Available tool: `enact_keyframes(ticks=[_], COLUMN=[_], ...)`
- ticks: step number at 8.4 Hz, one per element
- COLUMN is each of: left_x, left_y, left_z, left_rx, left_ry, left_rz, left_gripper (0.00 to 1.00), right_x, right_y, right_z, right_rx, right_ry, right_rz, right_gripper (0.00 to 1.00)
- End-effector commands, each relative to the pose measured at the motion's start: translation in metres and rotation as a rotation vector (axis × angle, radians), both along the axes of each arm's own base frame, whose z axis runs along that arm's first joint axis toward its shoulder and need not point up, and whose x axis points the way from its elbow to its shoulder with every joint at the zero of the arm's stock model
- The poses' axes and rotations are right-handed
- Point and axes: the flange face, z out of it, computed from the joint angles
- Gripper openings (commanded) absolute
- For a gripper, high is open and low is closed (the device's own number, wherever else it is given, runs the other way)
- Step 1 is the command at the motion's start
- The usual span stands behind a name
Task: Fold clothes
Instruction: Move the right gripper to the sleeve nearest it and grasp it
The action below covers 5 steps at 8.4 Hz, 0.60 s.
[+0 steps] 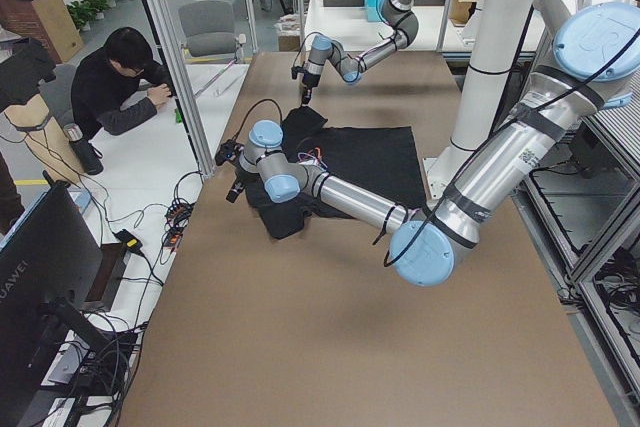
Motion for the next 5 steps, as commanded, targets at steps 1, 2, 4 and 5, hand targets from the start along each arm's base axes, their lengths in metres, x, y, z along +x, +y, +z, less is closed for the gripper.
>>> enact_keyframes(ticks=[1,2,4,5], left_x=[0.001,0.001,0.001,0.001], left_y=[0.000,0.000,-0.001,-0.001], left_z=[0.003,0.004,0.007,0.008], left_rx=[-0.002,-0.004,-0.008,-0.007], left_ry=[-0.002,-0.003,-0.006,-0.006], left_rz=[0.000,0.000,0.000,0.000], left_gripper=[0.94,0.94,0.94,0.94], right_x=[-0.028,-0.051,-0.109,-0.127], right_y=[-0.004,-0.012,-0.017,-0.018], right_z=[-0.036,-0.054,-0.091,-0.101], right_rx=[0.031,0.049,0.083,0.096], right_ry=[-0.018,-0.015,0.003,0.009], right_rz=[-0.025,-0.017,0.058,0.064], right_gripper=[0.00,0.00,0.00,0.00])
